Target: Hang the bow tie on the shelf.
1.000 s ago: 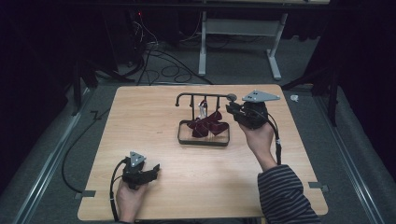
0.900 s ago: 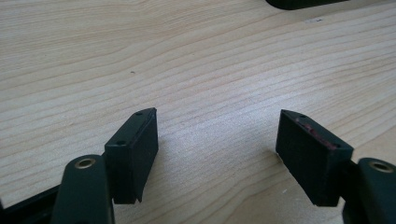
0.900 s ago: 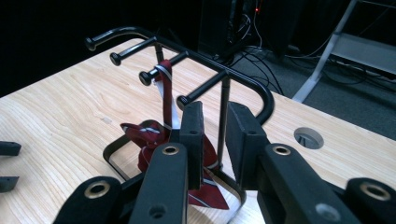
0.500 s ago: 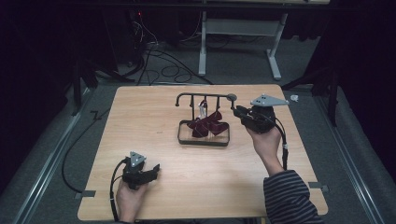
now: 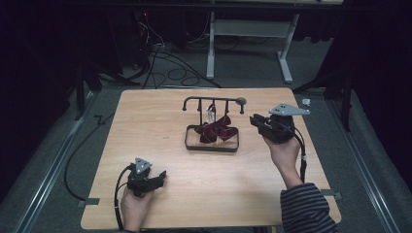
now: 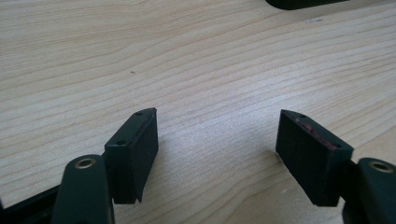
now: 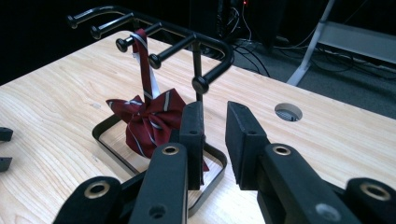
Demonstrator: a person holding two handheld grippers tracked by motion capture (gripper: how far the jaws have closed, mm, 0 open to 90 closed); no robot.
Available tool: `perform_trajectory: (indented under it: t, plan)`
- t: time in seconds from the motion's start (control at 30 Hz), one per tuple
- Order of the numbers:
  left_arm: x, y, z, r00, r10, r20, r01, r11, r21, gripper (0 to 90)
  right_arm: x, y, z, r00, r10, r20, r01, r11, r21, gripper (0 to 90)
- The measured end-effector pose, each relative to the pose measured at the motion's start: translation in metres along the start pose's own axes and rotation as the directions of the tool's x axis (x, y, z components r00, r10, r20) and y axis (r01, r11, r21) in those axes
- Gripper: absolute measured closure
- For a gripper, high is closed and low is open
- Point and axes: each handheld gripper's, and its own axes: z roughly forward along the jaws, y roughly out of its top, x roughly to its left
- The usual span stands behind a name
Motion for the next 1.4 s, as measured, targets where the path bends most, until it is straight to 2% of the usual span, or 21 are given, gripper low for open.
perform_trajectory:
  t: [0.73, 0.93, 1.4]
  plan:
    - [0.0, 0.0, 0.0, 1.0, 0.001, -0.001, -0.001, 1.0, 0.0, 30.3, -0.009, -0.025, -0.016, 0.9987, 0.049, 0.011, -0.049, 0.999, 0.001, 75.0]
    - [0.0, 0.0, 0.0, 1.0, -0.001, 0.0, 0.001, 1.0, 0.0, 30.3, -0.01, -0.033, -0.02, 0.9989, 0.043, 0.018, -0.043, 0.999, 0.018, 74.2]
    - [0.0, 0.0, 0.0, 1.0, 0.0, 0.0, 0.0, 1.0, 0.0, 30.2, -0.01, -0.055, -0.026, 0.9963, 0.085, 0.014, -0.085, 0.996, 0.024, 73.4]
